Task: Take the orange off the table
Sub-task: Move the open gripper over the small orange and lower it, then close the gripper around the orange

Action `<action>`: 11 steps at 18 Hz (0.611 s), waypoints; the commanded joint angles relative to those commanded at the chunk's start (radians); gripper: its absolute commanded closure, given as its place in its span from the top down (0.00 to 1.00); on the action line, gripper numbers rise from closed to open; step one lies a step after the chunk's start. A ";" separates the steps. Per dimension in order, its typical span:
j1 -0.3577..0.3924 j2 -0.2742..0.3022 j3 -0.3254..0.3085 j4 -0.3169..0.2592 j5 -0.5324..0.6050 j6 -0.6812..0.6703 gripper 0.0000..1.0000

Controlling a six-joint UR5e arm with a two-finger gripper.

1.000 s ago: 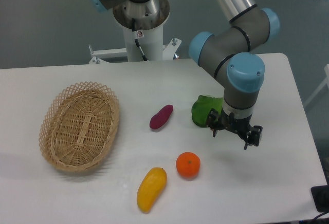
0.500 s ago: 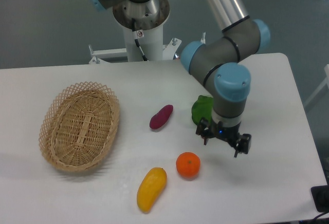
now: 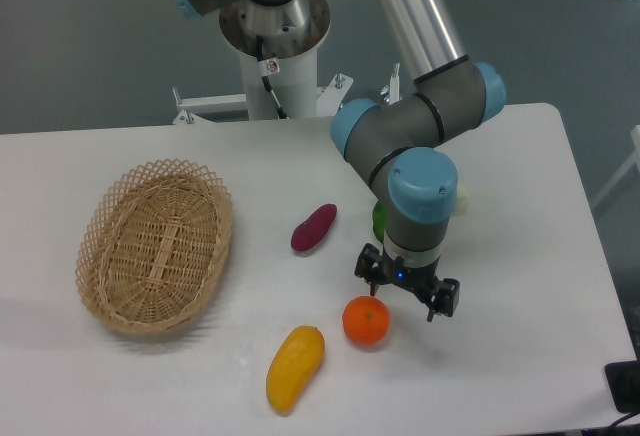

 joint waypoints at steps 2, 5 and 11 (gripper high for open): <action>-0.005 -0.015 0.002 0.003 0.001 0.002 1.00; -0.017 -0.028 0.020 0.003 0.003 -0.002 1.00; -0.032 -0.038 0.015 -0.005 -0.023 0.000 1.00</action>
